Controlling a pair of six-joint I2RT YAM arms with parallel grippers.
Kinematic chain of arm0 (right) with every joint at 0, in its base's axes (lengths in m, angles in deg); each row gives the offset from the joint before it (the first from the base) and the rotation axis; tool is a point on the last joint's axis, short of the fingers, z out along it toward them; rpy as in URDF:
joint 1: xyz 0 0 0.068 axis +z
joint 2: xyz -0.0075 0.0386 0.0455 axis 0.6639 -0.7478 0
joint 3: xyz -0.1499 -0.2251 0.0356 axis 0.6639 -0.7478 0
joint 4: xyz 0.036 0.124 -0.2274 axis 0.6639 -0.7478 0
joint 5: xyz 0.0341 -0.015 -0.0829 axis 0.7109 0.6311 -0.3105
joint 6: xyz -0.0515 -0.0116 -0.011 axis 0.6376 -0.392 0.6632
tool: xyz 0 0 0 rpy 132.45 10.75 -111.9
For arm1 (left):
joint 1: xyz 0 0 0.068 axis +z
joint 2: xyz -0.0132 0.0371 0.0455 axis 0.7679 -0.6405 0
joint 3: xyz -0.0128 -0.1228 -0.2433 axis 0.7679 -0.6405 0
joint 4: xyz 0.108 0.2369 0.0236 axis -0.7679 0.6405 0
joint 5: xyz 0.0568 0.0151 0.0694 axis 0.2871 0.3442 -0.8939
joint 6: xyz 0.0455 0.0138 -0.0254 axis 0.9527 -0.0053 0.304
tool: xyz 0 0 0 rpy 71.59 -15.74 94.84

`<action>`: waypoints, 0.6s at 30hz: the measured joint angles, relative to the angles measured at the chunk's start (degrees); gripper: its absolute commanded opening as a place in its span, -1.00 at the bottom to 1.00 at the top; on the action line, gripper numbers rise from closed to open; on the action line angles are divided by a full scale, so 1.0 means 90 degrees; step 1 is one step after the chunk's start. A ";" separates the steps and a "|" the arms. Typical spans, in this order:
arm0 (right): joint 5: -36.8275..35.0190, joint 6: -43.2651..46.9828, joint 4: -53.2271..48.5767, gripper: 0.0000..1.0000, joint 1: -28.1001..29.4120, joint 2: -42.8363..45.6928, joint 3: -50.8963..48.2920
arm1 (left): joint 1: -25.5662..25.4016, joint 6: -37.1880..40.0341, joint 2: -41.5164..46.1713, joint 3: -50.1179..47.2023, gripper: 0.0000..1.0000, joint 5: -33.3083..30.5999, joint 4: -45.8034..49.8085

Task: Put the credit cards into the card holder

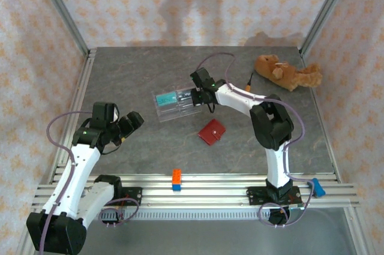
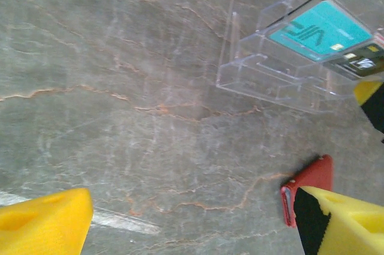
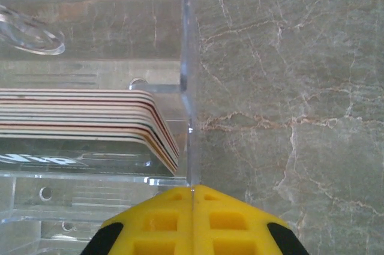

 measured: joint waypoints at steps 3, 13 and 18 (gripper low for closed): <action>-0.0012 -0.0007 -0.0114 -1.00 -0.0032 0.0228 -0.0226 | -0.0012 0.0066 -0.0029 -0.0083 0.71 0.0180 -0.0141; 0.0556 0.0678 -0.0245 -1.00 -0.0245 0.0765 -0.0809 | -0.0743 0.0282 -0.0313 -0.0119 0.69 0.0410 -0.0772; 0.1146 0.1637 -0.0646 -1.00 -0.0342 0.0622 -0.0452 | -0.0770 0.0427 -0.0466 -0.0129 0.66 0.0408 -0.0850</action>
